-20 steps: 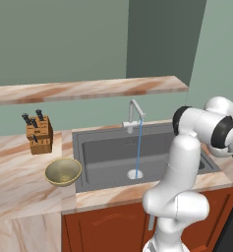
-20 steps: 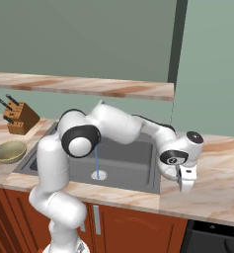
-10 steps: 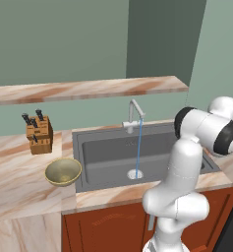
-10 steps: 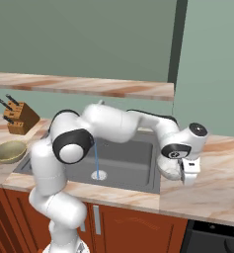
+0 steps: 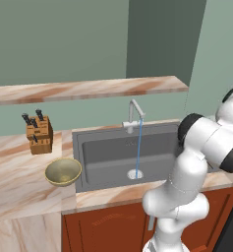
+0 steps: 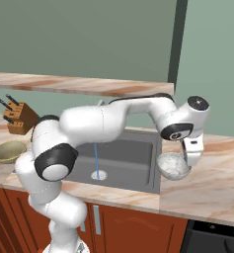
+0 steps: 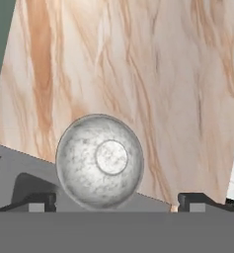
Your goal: Rinse each bowl for a few seconds and place them down in the sink or on the counter.
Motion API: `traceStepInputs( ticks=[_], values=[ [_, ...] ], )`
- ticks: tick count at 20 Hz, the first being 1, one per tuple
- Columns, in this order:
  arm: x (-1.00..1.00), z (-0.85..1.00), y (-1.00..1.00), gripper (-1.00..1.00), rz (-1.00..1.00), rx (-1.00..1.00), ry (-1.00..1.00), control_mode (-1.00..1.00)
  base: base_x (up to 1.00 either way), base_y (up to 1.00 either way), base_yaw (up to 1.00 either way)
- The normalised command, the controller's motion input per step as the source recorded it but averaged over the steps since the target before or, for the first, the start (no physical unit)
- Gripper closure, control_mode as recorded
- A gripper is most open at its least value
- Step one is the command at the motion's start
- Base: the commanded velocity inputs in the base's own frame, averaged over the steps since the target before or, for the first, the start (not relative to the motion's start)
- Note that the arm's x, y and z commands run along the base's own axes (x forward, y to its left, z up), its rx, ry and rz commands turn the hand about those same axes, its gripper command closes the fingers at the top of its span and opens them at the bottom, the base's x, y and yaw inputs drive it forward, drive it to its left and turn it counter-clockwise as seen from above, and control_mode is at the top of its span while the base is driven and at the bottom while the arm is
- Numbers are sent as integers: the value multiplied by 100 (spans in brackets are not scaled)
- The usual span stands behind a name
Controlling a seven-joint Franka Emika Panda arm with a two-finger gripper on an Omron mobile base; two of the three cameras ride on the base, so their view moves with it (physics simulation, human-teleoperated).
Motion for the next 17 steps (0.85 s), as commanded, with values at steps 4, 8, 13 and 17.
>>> traceStepInputs(
  ticks=[4, 8, 13, 17],
  values=[
    [-73, 98, 58, -100, 0, -14, -15, -100, 0, 0, 0],
    [-87, 98, 51, -100, 0, -12, -15, -100, 0, 0, 0],
    [-96, 100, 35, -100, 1, -5, -9, -100, 0, 0, 0],
    [-87, 94, 60, -100, 0, -9, -10, -100, 0, 0, 0]
  ],
)
